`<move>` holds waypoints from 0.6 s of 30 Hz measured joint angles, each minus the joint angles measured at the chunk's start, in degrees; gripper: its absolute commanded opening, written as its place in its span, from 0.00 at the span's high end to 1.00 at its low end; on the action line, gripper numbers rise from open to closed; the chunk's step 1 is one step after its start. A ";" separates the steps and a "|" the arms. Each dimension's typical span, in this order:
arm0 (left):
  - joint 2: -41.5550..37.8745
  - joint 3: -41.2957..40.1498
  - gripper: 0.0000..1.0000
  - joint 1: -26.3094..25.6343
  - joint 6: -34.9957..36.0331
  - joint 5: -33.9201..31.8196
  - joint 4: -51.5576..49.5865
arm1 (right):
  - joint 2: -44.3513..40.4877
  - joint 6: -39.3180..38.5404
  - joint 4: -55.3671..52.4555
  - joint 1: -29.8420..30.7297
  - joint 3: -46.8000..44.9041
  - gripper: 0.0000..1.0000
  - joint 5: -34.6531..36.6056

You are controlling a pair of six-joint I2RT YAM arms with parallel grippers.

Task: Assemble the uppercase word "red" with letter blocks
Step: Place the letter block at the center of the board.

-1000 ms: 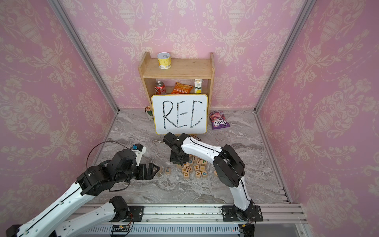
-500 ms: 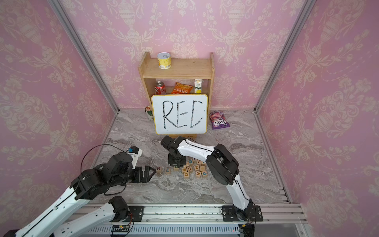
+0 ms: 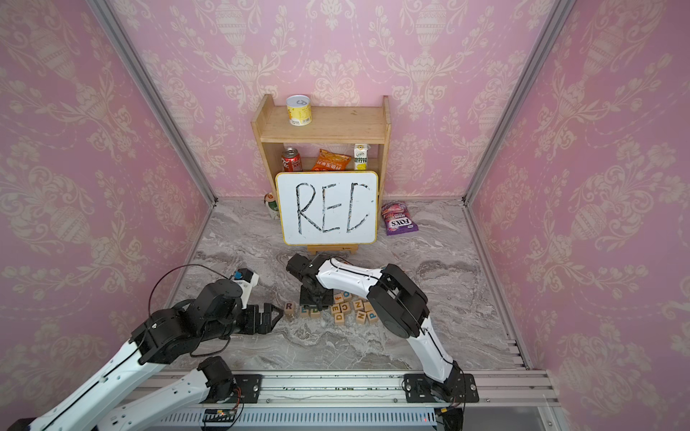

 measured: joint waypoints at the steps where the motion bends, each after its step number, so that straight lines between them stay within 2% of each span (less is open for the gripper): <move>1: -0.07 -0.02 0.01 0.00 -0.02 0.00 0.00 | 0.35 0.15 0.00 0.02 0.48 0.88 -0.09; 18: -1.73 -0.90 0.01 0.00 -0.02 0.00 -0.59 | 5.38 2.60 1.27 0.68 8.00 0.88 -4.26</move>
